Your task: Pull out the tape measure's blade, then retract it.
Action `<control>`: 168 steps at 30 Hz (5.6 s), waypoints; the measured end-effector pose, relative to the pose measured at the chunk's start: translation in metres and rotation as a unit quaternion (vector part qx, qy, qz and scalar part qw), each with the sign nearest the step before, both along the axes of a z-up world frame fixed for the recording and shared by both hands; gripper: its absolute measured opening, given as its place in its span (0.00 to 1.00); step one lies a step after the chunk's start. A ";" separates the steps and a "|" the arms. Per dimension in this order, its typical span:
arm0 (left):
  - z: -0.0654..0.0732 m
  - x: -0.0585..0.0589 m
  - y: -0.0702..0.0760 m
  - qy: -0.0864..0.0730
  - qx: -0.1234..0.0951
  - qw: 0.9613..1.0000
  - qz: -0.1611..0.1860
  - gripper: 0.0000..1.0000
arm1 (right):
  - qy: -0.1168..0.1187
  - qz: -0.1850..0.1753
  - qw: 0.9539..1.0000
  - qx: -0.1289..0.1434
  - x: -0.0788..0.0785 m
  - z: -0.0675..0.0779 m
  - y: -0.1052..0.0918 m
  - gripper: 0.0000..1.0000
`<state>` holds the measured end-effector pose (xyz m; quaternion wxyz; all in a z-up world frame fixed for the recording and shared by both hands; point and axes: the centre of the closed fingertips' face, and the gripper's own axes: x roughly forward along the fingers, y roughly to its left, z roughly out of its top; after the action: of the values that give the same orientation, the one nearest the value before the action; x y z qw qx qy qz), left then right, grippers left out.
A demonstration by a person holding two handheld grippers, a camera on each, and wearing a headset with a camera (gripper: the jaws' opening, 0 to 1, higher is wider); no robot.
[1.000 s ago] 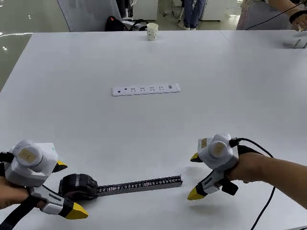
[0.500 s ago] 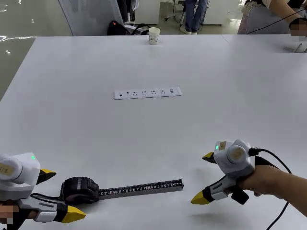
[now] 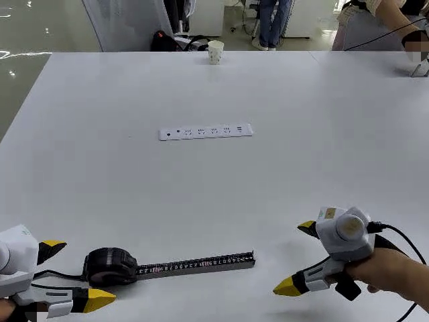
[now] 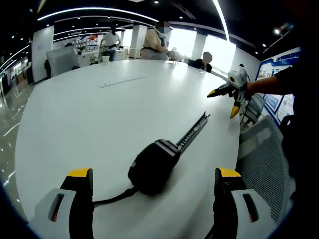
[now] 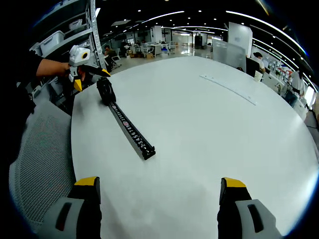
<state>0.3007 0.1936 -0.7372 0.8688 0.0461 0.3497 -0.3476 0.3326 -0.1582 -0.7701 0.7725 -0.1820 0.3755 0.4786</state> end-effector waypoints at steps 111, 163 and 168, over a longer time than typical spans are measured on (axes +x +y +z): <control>-0.004 -0.030 0.001 -0.014 0.016 0.995 0.097 0.99 | -0.044 -0.008 0.998 -0.034 -0.028 0.015 -0.048 0.99; -0.018 0.026 -0.027 -0.060 0.006 0.970 0.237 0.99 | -0.008 0.183 0.979 -0.087 0.020 -0.005 0.047 0.99; -0.020 0.032 -0.023 -0.067 0.014 0.966 0.248 0.99 | -0.012 0.195 0.976 -0.091 0.021 -0.010 0.053 0.92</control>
<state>0.3330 0.1709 -0.7571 0.9483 -0.0064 0.2965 -0.1127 0.3536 -0.1053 -0.7798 0.6487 -0.3269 0.3656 0.5820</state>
